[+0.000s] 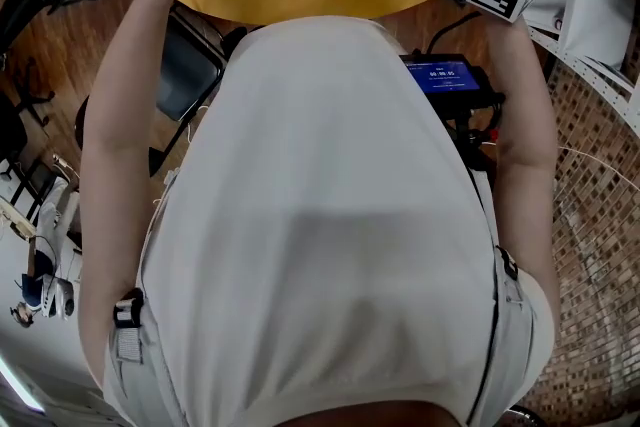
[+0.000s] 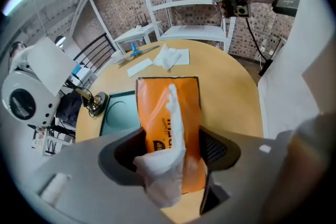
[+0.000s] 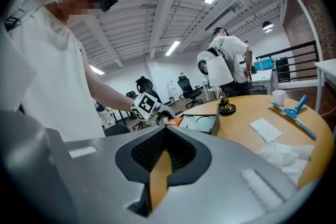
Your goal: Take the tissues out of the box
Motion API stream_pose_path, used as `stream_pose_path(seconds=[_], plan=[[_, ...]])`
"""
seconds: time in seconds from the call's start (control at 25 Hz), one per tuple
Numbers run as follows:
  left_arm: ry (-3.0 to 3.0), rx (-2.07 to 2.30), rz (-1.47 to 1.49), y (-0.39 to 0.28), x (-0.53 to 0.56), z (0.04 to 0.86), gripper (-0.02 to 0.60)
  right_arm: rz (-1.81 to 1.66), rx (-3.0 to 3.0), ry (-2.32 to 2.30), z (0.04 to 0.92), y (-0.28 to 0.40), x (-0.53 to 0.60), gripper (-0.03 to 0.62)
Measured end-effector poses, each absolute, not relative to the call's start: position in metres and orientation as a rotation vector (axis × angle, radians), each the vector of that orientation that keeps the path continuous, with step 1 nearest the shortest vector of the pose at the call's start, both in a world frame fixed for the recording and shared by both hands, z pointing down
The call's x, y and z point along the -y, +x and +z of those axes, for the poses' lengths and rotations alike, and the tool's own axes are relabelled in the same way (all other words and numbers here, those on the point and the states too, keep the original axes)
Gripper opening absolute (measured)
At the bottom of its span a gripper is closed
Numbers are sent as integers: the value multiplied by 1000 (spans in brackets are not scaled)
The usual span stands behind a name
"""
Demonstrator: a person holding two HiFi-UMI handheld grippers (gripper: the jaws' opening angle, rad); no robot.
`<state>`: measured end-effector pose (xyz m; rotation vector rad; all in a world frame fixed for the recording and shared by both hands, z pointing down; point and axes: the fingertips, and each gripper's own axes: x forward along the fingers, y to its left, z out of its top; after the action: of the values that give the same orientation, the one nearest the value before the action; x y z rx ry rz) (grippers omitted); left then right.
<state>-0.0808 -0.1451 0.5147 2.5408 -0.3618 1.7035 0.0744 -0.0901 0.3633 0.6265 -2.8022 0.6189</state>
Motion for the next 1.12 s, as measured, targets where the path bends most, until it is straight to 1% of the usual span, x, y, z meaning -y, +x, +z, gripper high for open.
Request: stream_pose_path(seconds=[0.16,0.36,0.6,0.8,1.04,1.12], plan=[[2618,505,1722,-89,143,493,302,605,2804,568,361,64,89,-2],[2688,693,1595,-93,144,442,302,560,2818,513,352,51,89,-2],[2748,813,1187,-83,121,399,302,472,2856,475,339,43,87,-2],[2864,770,851,-64,85,373,302,389,2917,458,323,42,84,-2],[2835,682,341,-55,73,337,302,353,2977,445,313,42,81,-2],[2850,696,268,-55,75,323,302,342,2989,440,310,41,81,-2]])
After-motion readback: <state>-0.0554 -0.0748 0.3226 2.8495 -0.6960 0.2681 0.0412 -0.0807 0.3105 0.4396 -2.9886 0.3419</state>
